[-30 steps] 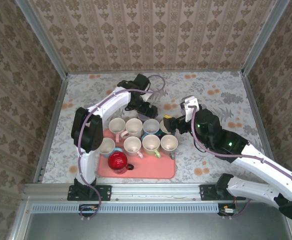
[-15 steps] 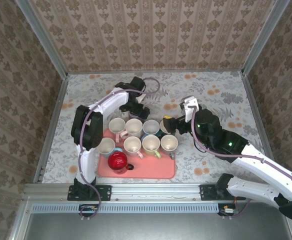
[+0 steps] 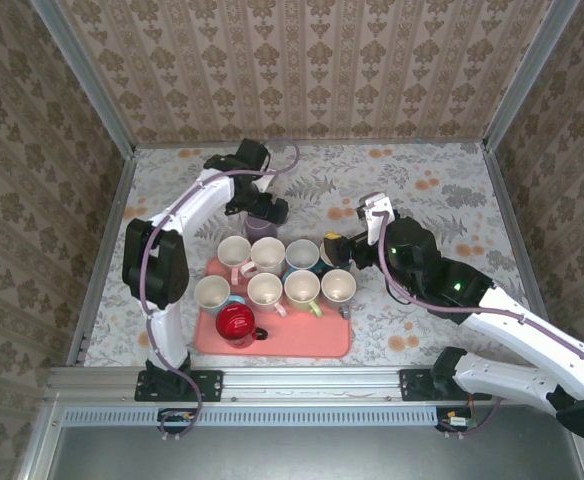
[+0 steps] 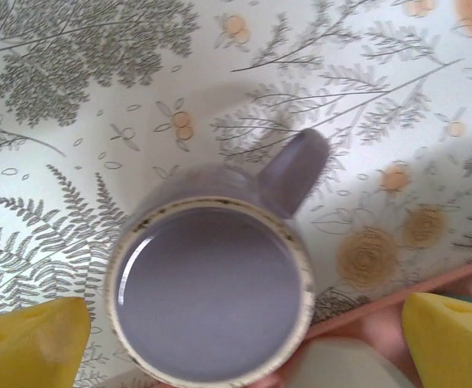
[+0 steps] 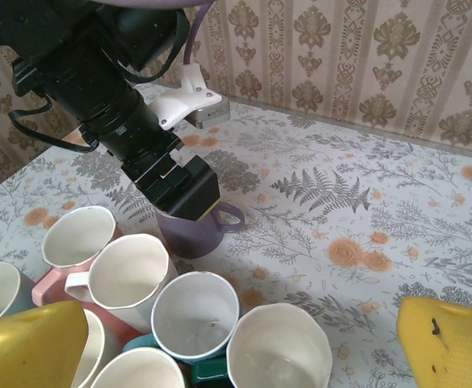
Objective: Turn the mug right side up
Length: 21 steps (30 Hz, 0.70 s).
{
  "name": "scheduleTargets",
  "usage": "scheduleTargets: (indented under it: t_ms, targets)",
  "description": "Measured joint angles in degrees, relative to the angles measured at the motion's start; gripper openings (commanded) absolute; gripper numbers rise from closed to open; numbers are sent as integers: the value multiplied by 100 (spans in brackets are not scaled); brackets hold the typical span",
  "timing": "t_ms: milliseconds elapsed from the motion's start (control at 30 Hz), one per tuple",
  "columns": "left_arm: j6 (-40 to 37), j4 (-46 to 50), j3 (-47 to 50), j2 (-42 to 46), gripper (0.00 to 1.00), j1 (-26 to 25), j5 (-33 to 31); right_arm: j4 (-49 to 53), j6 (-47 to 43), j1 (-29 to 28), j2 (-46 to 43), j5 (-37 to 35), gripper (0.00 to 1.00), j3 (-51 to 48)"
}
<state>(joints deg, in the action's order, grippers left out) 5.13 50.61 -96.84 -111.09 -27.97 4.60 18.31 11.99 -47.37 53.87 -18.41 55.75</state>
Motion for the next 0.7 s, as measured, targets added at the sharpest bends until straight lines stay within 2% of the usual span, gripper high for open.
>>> scheduleTargets:
  t_ms: [133,467,700]
  targets:
    - [-57,92,0,-52,100,-164,-131,2,0,0,13,44,100,0]
    - [-247,140,0,-256,100,-186,-1040,2,0,0,13,107,100,-24]
    - [-376,-39,0,-319,100,-44,-1134,0,0,0,15,203,100,-26]
